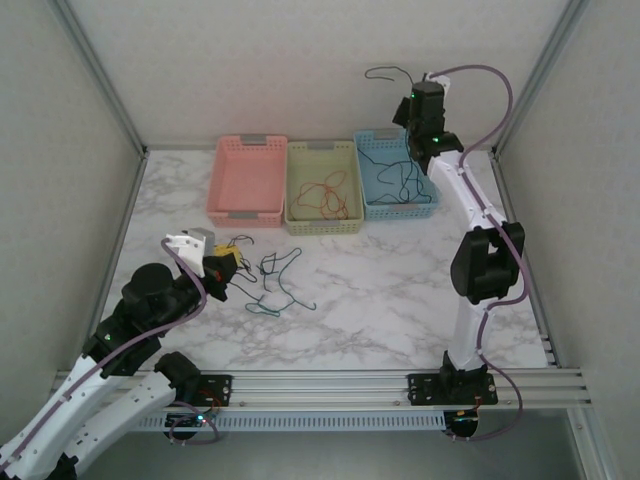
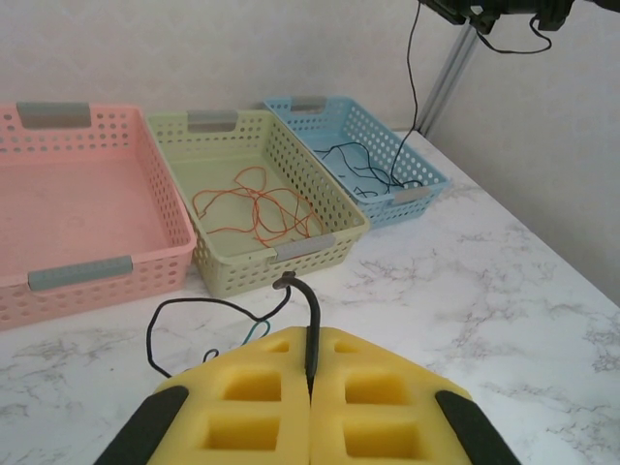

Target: Untangle the cables

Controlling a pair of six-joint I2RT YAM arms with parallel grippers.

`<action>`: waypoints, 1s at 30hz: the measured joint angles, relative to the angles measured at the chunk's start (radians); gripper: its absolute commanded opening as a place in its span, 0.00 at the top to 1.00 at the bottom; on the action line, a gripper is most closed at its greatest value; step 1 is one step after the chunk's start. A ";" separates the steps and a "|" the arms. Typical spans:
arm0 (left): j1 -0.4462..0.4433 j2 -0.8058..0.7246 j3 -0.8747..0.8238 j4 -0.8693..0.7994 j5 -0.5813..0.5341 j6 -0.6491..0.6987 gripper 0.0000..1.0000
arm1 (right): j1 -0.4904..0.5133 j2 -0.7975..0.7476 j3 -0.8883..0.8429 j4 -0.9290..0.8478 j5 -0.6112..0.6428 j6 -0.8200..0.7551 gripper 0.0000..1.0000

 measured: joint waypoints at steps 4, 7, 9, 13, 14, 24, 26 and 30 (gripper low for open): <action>0.000 0.000 -0.006 0.000 0.000 0.000 1.00 | -0.013 -0.005 -0.127 0.024 0.000 -0.018 1.00; 0.000 0.000 -0.006 0.000 0.000 0.000 1.00 | -0.015 -0.005 -0.201 0.021 0.006 -0.033 1.00; 0.000 0.000 -0.006 0.000 0.000 0.000 1.00 | -0.015 -0.005 -0.229 0.020 0.019 -0.041 1.00; 0.000 0.000 -0.006 0.000 0.000 0.000 1.00 | -0.015 -0.004 -0.236 -0.007 0.053 -0.060 1.00; 0.000 0.000 -0.006 0.000 0.000 0.000 1.00 | -0.015 -0.004 -0.231 -0.019 0.060 -0.064 1.00; 0.000 0.000 -0.006 0.000 0.000 0.000 1.00 | -0.015 0.170 -0.045 -0.220 0.075 -0.089 1.00; 0.000 0.000 -0.006 0.000 0.000 0.000 1.00 | -0.015 0.208 -0.017 -0.261 0.075 -0.089 1.00; 0.000 0.000 -0.006 0.000 0.000 0.000 1.00 | -0.015 0.279 0.043 -0.337 0.074 -0.088 1.00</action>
